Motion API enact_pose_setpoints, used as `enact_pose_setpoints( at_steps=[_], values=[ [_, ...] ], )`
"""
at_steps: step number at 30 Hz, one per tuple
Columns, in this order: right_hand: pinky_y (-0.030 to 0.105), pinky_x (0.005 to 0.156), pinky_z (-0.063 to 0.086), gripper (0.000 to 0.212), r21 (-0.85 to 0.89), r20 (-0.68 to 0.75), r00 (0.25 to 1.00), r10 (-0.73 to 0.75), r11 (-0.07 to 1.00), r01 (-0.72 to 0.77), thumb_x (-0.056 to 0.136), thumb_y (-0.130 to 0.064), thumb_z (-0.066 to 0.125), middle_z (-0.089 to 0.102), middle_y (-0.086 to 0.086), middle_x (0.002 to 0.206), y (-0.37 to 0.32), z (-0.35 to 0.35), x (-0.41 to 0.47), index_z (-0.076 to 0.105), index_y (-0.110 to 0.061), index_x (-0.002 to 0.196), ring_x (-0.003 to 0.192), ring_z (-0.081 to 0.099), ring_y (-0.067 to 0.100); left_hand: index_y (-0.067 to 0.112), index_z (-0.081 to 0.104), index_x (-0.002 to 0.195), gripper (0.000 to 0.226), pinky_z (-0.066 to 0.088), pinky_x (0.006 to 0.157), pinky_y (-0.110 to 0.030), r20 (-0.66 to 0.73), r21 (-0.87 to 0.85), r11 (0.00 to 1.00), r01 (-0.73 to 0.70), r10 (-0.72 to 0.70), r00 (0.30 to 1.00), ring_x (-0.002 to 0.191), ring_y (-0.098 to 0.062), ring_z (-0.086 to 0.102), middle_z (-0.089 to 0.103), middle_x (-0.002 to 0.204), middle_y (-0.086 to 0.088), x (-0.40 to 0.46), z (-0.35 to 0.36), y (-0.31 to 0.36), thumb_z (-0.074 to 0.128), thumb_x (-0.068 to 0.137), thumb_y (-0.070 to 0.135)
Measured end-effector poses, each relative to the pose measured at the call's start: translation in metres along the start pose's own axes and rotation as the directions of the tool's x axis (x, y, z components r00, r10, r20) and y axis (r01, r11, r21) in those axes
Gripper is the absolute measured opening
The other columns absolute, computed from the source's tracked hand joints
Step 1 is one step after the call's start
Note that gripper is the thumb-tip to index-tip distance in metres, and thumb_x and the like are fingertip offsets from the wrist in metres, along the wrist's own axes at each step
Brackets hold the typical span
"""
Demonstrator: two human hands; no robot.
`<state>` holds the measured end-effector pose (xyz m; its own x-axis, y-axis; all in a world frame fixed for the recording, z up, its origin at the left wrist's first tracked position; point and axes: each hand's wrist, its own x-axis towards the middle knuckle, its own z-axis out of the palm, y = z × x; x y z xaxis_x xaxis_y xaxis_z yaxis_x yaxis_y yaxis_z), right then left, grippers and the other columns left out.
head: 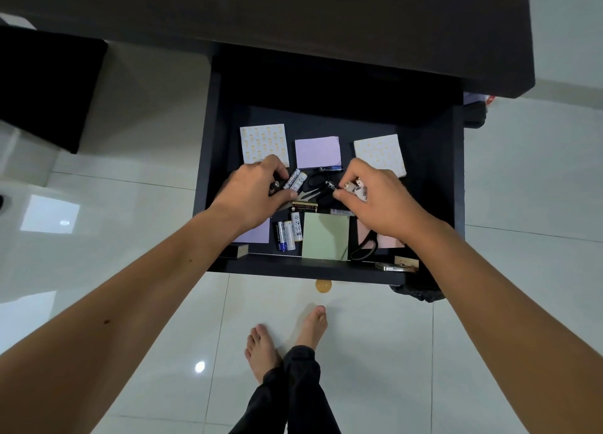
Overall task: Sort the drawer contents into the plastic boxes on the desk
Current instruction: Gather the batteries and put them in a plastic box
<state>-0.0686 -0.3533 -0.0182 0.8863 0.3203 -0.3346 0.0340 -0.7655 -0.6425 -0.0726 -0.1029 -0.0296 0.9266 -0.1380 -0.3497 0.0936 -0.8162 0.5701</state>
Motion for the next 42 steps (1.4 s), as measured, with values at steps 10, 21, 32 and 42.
enact_pose_setpoints(
  at_steps=[10, 21, 32, 42],
  values=[
    [0.031, 0.070, 0.051, 0.006, 0.240, -0.034, 0.998, 0.047, 0.970, -0.037, 0.096, -0.038, 0.075, 0.071, -0.010, 0.093, -0.007, -0.002, 0.005, 0.070, -0.034, 0.097, 0.071, 0.062, 0.009, 0.028, 0.071, 0.106, 0.033, 0.051, 0.063, -0.027, 0.030, 0.010, 0.994, 0.113, -0.114, 0.993, 0.078, -0.016, 0.065, 0.065, 0.082, 0.006, 0.005, 0.000, 0.003, 0.081, 0.086, 0.053],
    [0.038, 0.092, 0.054, 0.019, 0.015, -0.186, 0.983, 0.004, 1.000, -0.001, 0.090, -0.026, 0.083, 0.073, -0.004, 0.105, 0.002, 0.001, 0.028, 0.079, -0.026, 0.108, 0.099, 0.066, 0.017, 0.026, 0.065, 0.113, 0.025, 0.046, 0.059, -0.030, 0.105, 0.093, 0.996, -0.006, -0.004, 0.994, 0.072, -0.016, 0.062, 0.070, 0.089, -0.001, 0.006, 0.001, 0.003, 0.063, 0.102, 0.048],
    [0.026, 0.080, 0.044, 0.016, -0.124, -0.123, 0.992, -0.036, 0.992, 0.021, 0.091, -0.028, 0.081, 0.058, -0.005, 0.102, 0.000, -0.005, 0.034, 0.074, -0.020, 0.102, 0.094, 0.058, 0.016, 0.011, 0.060, 0.120, 0.021, 0.035, 0.081, -0.025, 0.078, -0.128, 0.986, -0.105, 0.115, 0.990, 0.103, -0.022, 0.053, 0.059, 0.113, -0.004, 0.004, 0.003, 0.002, 0.053, 0.110, 0.029],
    [0.009, 0.083, 0.046, 0.029, 0.186, 0.008, 0.999, 0.033, 0.982, -0.034, 0.099, -0.026, 0.071, 0.070, -0.021, 0.114, -0.006, -0.013, 0.006, 0.070, -0.042, 0.123, 0.100, 0.065, -0.006, 0.025, 0.054, 0.116, 0.007, 0.049, 0.069, -0.027, 0.123, -0.301, 0.952, -0.044, 0.085, 0.989, 0.086, -0.015, 0.058, 0.065, 0.101, 0.006, -0.003, -0.002, 0.005, 0.051, 0.111, 0.027]
  ],
)
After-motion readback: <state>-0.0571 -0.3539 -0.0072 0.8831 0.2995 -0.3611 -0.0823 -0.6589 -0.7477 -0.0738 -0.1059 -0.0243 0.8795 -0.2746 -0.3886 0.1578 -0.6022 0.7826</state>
